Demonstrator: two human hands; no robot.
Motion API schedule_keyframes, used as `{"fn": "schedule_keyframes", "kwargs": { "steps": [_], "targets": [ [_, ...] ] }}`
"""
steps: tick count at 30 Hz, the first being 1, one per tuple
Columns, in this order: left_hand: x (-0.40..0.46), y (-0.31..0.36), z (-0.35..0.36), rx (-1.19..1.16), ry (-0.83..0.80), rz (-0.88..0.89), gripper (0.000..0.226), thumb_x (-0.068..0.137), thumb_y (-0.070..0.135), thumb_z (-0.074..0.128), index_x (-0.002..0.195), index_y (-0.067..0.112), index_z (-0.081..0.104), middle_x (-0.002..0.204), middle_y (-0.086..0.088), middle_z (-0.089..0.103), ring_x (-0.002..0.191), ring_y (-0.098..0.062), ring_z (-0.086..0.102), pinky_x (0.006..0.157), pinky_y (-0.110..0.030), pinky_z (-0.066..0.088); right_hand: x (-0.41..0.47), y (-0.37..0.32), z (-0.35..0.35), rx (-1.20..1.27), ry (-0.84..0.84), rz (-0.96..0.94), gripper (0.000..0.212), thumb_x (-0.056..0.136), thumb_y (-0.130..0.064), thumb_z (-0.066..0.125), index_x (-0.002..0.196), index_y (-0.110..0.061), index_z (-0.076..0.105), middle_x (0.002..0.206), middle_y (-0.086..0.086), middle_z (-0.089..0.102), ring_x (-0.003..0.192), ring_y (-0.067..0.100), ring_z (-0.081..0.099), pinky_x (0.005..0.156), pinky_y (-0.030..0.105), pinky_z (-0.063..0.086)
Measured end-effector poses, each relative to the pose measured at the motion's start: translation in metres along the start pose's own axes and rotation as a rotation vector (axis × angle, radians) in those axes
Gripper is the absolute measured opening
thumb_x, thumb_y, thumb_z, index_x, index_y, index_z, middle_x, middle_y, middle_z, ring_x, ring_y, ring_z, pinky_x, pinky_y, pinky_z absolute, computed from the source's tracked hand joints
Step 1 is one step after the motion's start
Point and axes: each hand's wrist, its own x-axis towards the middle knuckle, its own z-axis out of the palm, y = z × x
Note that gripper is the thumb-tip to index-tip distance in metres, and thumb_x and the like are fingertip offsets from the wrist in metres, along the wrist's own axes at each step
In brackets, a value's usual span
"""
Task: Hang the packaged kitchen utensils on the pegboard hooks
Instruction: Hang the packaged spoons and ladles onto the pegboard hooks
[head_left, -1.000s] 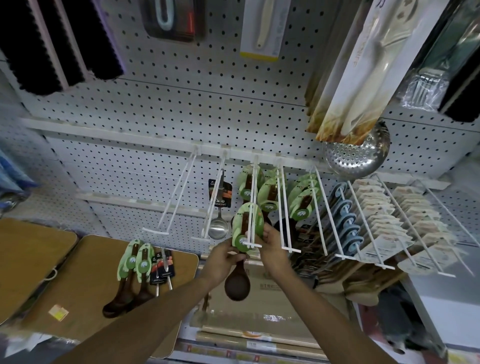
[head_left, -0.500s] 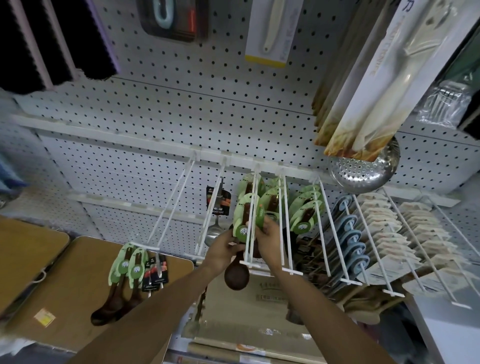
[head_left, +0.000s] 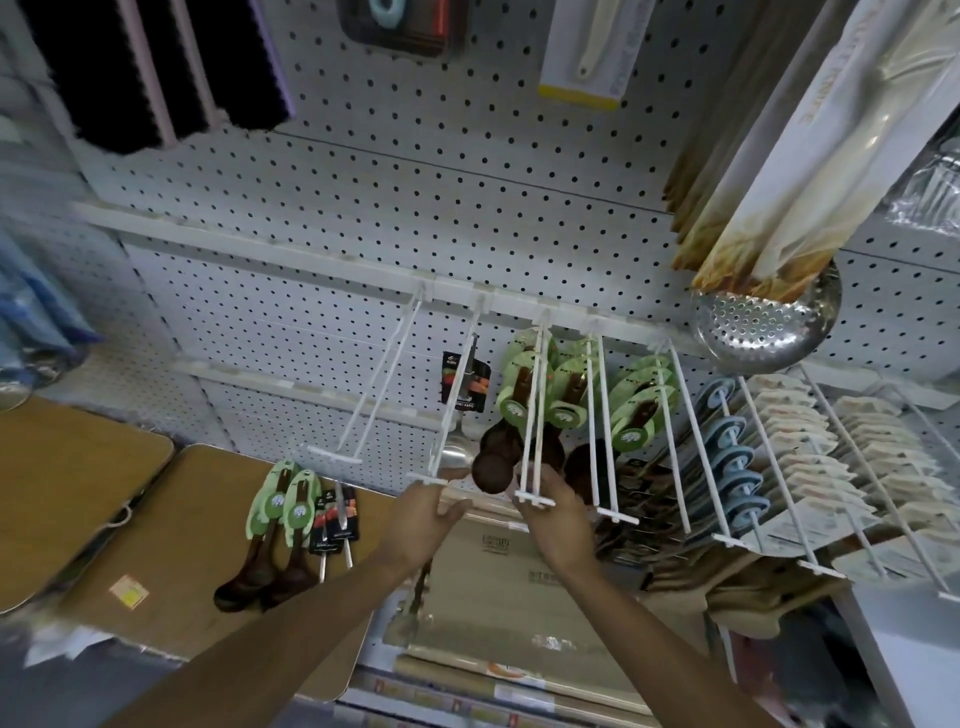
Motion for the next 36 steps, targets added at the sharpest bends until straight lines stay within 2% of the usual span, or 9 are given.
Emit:
{"fn": "schedule_keyframes", "kwargs": {
  "steps": [2,4,8,11,16,18,27,33,36],
  "targets": [
    [-0.016,-0.005,-0.020,0.096,0.017,0.095,0.060,0.090,0.069,0.048,0.136,0.031,0.057,0.122,0.008,0.064,0.110,-0.009,0.061,0.096,-0.026,0.049,-0.012,0.002,0.006,-0.152,-0.063,-0.093,0.032,0.093,-0.018,0.066,0.125,-0.016,0.061,0.118,-0.001,0.065,0.111,0.014,0.059,0.095,0.026,0.045],
    [-0.029,-0.019,-0.041,0.180,0.068,0.210,0.042,0.096,0.044,0.060,0.134,0.028,0.059,0.126,0.009,0.061,0.118,-0.008,0.056,0.101,-0.018,0.040,-0.013,-0.001,0.016,-0.329,-0.125,-0.192,0.038,0.093,-0.031,0.064,0.129,-0.021,0.059,0.118,0.001,0.068,0.108,0.017,0.062,0.088,0.026,0.046],
    [-0.054,-0.060,-0.082,0.267,0.096,0.289,0.039,0.096,0.041,0.057,0.133,0.030,0.059,0.137,0.010,0.059,0.128,-0.007,0.050,0.107,-0.021,0.038,-0.015,-0.012,0.053,-0.463,-0.249,-0.392,0.037,0.094,-0.031,0.063,0.129,-0.022,0.058,0.128,0.001,0.063,0.117,0.018,0.058,0.094,0.027,0.046],
    [-0.070,-0.091,-0.110,0.353,0.097,0.299,0.041,0.094,0.031,0.065,0.135,0.028,0.058,0.137,0.009,0.059,0.128,-0.006,0.049,0.107,-0.021,0.039,-0.017,-0.023,0.090,-0.520,-0.334,-0.496,0.040,0.095,-0.029,0.061,0.133,-0.020,0.055,0.134,-0.002,0.058,0.125,0.016,0.050,0.104,0.029,0.041],
    [-0.091,-0.144,-0.152,0.410,0.061,0.208,0.042,0.097,0.044,0.056,0.136,0.029,0.056,0.137,0.007,0.058,0.128,-0.012,0.051,0.107,-0.029,0.044,-0.016,-0.035,0.163,-0.586,-0.447,-0.554,0.043,0.093,-0.024,0.062,0.136,-0.019,0.053,0.137,0.000,0.056,0.128,0.019,0.048,0.107,0.039,0.042],
    [-0.098,-0.167,-0.163,0.382,0.058,0.153,0.041,0.097,0.042,0.058,0.135,0.028,0.055,0.136,0.004,0.058,0.127,-0.014,0.052,0.105,-0.031,0.046,-0.016,-0.036,0.193,-0.600,-0.478,-0.569,0.044,0.093,-0.023,0.062,0.136,-0.022,0.052,0.138,0.000,0.055,0.129,0.019,0.047,0.109,0.035,0.040],
    [-0.098,-0.322,-0.170,0.333,0.014,-0.227,0.046,0.095,0.033,0.064,0.137,0.018,0.055,0.135,-0.005,0.059,0.119,-0.027,0.058,0.097,-0.032,0.044,0.006,0.009,0.346,-0.645,-0.602,-0.340,0.043,0.097,-0.030,0.058,0.137,-0.016,0.051,0.136,0.006,0.055,0.123,0.025,0.052,0.098,0.032,0.042],
    [-0.038,-0.417,-0.130,0.262,-0.052,-0.397,0.040,0.096,0.026,0.061,0.134,0.018,0.057,0.131,-0.004,0.061,0.113,-0.025,0.059,0.090,-0.029,0.044,0.039,0.078,0.448,-0.602,-0.438,-0.127,0.026,0.095,-0.032,0.059,0.111,-0.012,0.063,0.104,0.010,0.070,0.094,0.029,0.065,0.079,0.042,0.053],
    [-0.001,-0.456,-0.094,0.222,-0.056,-0.446,0.034,0.095,0.026,0.061,0.127,0.015,0.060,0.124,-0.010,0.063,0.113,-0.030,0.059,0.088,-0.033,0.045,0.054,0.116,0.488,-0.596,-0.354,0.010,0.027,0.093,-0.030,0.064,0.110,-0.008,0.065,0.099,0.011,0.071,0.091,0.028,0.067,0.076,0.039,0.054]
  ]
}}
